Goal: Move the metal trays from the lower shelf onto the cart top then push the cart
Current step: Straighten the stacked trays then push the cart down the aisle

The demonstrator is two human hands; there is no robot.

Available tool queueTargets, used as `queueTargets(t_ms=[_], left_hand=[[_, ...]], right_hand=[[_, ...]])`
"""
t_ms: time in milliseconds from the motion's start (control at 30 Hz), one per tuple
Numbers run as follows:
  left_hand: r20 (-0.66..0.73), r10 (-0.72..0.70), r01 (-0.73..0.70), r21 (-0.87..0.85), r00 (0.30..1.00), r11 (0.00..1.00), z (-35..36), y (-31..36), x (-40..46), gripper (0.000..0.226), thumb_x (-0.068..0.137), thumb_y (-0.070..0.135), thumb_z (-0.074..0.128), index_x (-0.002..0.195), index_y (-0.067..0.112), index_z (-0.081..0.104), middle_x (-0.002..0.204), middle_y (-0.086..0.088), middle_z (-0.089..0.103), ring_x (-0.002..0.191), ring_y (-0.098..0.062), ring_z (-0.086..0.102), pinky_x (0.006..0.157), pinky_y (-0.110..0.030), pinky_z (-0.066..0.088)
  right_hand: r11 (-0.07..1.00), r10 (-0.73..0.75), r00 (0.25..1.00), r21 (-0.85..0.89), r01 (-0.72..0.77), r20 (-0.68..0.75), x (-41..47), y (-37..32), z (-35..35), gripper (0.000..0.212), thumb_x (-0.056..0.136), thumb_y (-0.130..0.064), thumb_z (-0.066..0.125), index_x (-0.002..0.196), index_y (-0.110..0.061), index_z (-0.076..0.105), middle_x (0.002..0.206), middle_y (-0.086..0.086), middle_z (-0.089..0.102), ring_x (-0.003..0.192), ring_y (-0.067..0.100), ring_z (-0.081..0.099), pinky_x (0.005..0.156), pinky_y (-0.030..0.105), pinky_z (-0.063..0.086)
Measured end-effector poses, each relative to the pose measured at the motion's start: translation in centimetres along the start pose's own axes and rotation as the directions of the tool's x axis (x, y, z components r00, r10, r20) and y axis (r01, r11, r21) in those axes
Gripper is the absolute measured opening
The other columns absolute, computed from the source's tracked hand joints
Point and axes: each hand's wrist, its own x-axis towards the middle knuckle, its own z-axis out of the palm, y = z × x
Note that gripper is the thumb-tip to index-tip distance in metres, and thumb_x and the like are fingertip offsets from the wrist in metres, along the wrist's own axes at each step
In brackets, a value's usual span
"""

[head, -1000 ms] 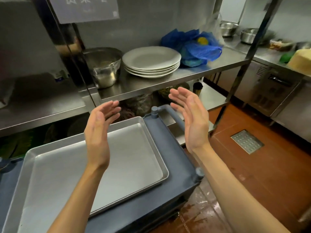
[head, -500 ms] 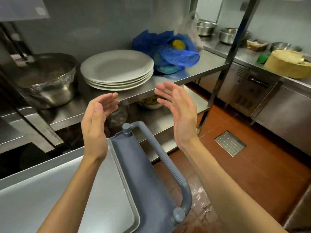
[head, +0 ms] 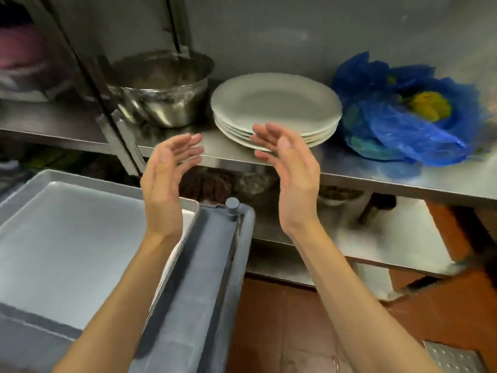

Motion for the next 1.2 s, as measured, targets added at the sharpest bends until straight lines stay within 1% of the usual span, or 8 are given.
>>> queueTargets(t_ms=[333, 533, 733, 933, 1000, 1067, 1133, 1200], left_hand=[[-0.435, 0.199, -0.020, 0.382, 0.878, 0.924, -6.4, 4.4, -5.9, 0.042, 0.104, 0.022, 0.024, 0.124, 0.001, 0.055, 0.128, -0.021, 0.062, 0.116, -0.040, 0.061, 0.102, -0.056, 0.047], [-0.582, 0.303, 0.014, 0.476, 0.754, 0.879, -7.4, 3.8, -8.5, 0.046, 0.104, 0.023, 0.024, 0.124, -0.005, 0.053, 0.128, -0.020, 0.062, 0.114, -0.037, 0.063, 0.099, -0.048, 0.052], [-0.696, 0.334, 0.102, 0.505, 0.636, 0.857, -3.8, 1.7, -12.4, 0.043, 0.103, 0.037, 0.031, 0.119, 0.008, 0.060, 0.122, -0.016, 0.066, 0.112, -0.032, 0.065, 0.095, -0.040, 0.053], [-0.836, 0.232, 0.430, 0.470, 0.498, 0.771, 1.4, -6.2, -17.1, 0.041, 0.098, 0.045, 0.041, 0.109, 0.014, 0.064, 0.113, -0.010, 0.069, 0.102, -0.026, 0.067, 0.090, -0.039, 0.054], [-0.883, 0.142, 0.649, 0.429, 0.447, 0.628, 2.8, -9.3, -18.9, 0.033, 0.100, 0.041, 0.045, 0.101, 0.014, 0.064, 0.103, -0.008, 0.070, 0.098, -0.030, 0.066, 0.087, -0.041, 0.050], [-0.901, 0.016, 0.830, 0.407, 0.434, 0.381, 3.5, -11.4, -20.9, 0.033, 0.102, 0.043, 0.044, 0.092, 0.017, 0.062, 0.090, -0.005, 0.068, 0.092, -0.032, 0.065, 0.076, -0.037, 0.044], [-0.876, -0.145, 0.888, 0.453, 0.460, 0.080, 3.7, -12.3, -22.4, 0.046, 0.098, 0.057, 0.038, 0.087, 0.019, 0.062, 0.088, -0.005, 0.070, 0.089, -0.031, 0.065, 0.073, -0.037, 0.044], [-0.825, -0.258, 0.826, 0.547, 0.503, -0.140, 3.6, -12.4, -23.1, 0.060, 0.090, 0.074, 0.028, 0.083, 0.025, 0.062, 0.085, -0.002, 0.070, 0.081, -0.026, 0.065, 0.069, -0.037, 0.044]], right_hand=[[0.974, 0.118, 0.918, 0.137, -0.181, 0.378, 3.0, 3.5, 5.6, 0.035, 0.098, -0.020, 0.042, 0.123, 0.000, 0.058, 0.121, 0.017, 0.067, 0.113, 0.029, 0.063, 0.099, 0.052, 0.047], [0.954, 0.129, 0.822, 0.157, -0.256, 0.554, 3.4, 5.8, 8.1, 0.032, 0.096, -0.023, 0.044, 0.119, -0.008, 0.061, 0.118, 0.014, 0.068, 0.112, 0.029, 0.063, 0.098, 0.048, 0.049], [0.927, 0.163, 0.694, 0.131, -0.351, 0.702, 4.1, 8.6, 5.9, 0.027, 0.095, -0.026, 0.048, 0.115, -0.014, 0.063, 0.117, 0.012, 0.069, 0.110, 0.026, 0.065, 0.095, 0.044, 0.051], [0.949, 0.275, 0.486, -0.153, -0.276, 0.830, 3.4, 16.0, 0.9, 0.023, 0.094, -0.027, 0.054, 0.108, -0.015, 0.066, 0.106, 0.007, 0.072, 0.101, 0.021, 0.066, 0.088, 0.035, 0.053], [0.928, 0.370, 0.374, -0.357, -0.106, 0.851, 2.4, 18.8, -1.1, 0.022, 0.096, -0.026, 0.056, 0.106, -0.010, 0.067, 0.102, 0.010, 0.072, 0.100, 0.026, 0.066, 0.088, 0.039, 0.052], [0.858, 0.461, 0.197, -0.491, 0.148, 0.865, 1.4, 21.0, -3.2, 0.028, 0.096, -0.037, 0.053, 0.101, -0.014, 0.067, 0.097, 0.008, 0.072, 0.098, 0.029, 0.065, 0.082, 0.035, 0.047], [0.767, 0.504, -0.004, -0.446, 0.462, 0.864, 0.6, 22.4, -5.0, 0.042, 0.093, -0.055, 0.043, 0.097, -0.020, 0.067, 0.098, 0.005, 0.072, 0.098, 0.029, 0.064, 0.083, 0.039, 0.042], [0.650, 0.454, -0.094, -0.257, 0.715, 0.886, -0.1, 23.5, -6.3, 0.057, 0.089, -0.067, 0.030, 0.090, -0.025, 0.069, 0.096, 0.002, 0.073, 0.095, 0.026, 0.063, 0.085, 0.043, 0.038]])
